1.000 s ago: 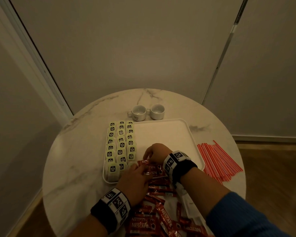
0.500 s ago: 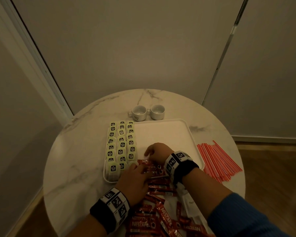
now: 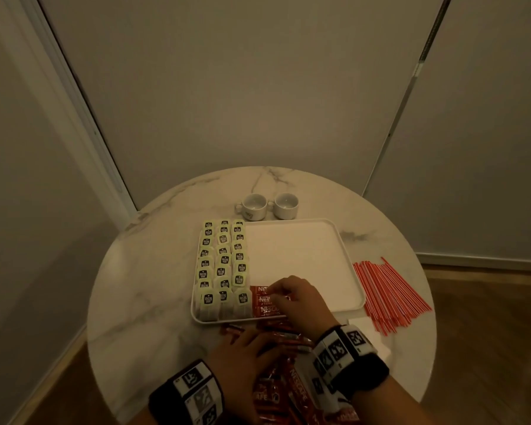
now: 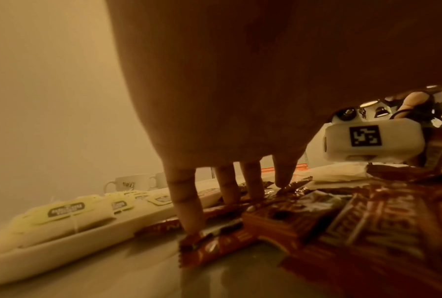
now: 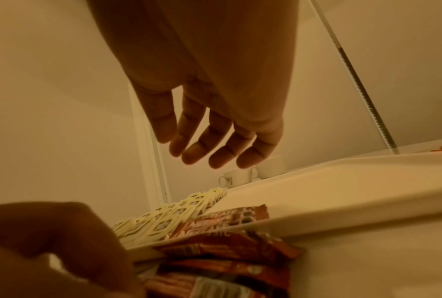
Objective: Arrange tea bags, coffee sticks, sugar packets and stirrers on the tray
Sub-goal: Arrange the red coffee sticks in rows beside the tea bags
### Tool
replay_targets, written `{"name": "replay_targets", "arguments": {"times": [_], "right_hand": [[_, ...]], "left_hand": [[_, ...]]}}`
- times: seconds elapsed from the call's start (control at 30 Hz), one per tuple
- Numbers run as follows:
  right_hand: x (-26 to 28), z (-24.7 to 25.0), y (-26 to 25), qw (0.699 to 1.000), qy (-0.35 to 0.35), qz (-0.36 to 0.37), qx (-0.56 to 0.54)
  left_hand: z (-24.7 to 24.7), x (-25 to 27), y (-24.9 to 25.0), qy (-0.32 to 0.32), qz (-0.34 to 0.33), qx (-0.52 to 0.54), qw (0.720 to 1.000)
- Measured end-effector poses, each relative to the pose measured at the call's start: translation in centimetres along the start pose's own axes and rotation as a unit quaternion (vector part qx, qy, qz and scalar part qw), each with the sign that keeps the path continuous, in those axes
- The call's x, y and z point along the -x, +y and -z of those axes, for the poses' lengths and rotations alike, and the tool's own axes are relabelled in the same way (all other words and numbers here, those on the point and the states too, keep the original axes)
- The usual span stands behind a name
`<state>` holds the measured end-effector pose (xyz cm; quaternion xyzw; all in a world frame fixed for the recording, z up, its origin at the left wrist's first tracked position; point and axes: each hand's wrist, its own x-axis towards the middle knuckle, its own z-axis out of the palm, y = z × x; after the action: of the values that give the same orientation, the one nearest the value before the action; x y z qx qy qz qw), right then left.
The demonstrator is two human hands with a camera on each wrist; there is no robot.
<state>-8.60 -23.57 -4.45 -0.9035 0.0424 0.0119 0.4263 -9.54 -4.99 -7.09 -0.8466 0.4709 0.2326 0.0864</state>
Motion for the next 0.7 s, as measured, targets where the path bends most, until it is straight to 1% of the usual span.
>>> {"name": "replay_targets", "arguments": {"times": [0.03,0.07,0.13,0.17,0.2,0.23,0.43,0.47,0.53,0.57,0.7], "right_hand": [[0.0,0.1,0.0,1.000,0.011,0.001,-0.006],[0.0,0.2,0.0,1.000,0.023,0.003,-0.011],[-0.6,0.6,-0.1,0.998,0.050,0.008,-0.025],[-0.9,0.8,-0.2,0.997,0.064,0.009,-0.036],[-1.3,1.0,-0.2,0.996,0.076,0.010,-0.051],[-1.7,1.2,-0.4,0.994,0.085,0.008,-0.068],[-3.0,3.4,-1.8,0.974,0.140,0.012,-0.178],[-3.0,3.8,-2.0,0.970,0.144,0.013,-0.195],[-2.9,4.2,-2.3,0.966,0.142,0.016,-0.214],[-2.8,4.4,-2.4,0.966,0.138,0.018,-0.218],[-2.1,4.6,-2.7,0.972,0.112,0.018,-0.205]], "left_hand": [[-0.1,0.2,0.3,0.010,0.037,-0.016,0.999],[-0.1,0.4,0.6,0.040,0.050,-0.025,0.998],[-0.1,0.3,0.9,0.070,0.010,0.008,0.997],[-0.1,0.1,1.0,0.071,-0.005,0.030,0.997],[0.0,0.2,1.2,0.034,-0.007,0.067,0.997],[0.3,0.3,1.3,0.011,-0.003,0.086,0.996],[0.3,0.3,1.4,0.050,0.001,0.050,0.997],[0.4,0.1,1.7,0.061,-0.006,0.048,0.997],[1.1,0.0,3.0,0.074,-0.045,0.047,0.995],[1.5,-0.2,3.9,0.069,-0.066,0.035,0.995],[2.9,-2.3,7.6,0.018,-0.148,-0.034,0.988]]}}
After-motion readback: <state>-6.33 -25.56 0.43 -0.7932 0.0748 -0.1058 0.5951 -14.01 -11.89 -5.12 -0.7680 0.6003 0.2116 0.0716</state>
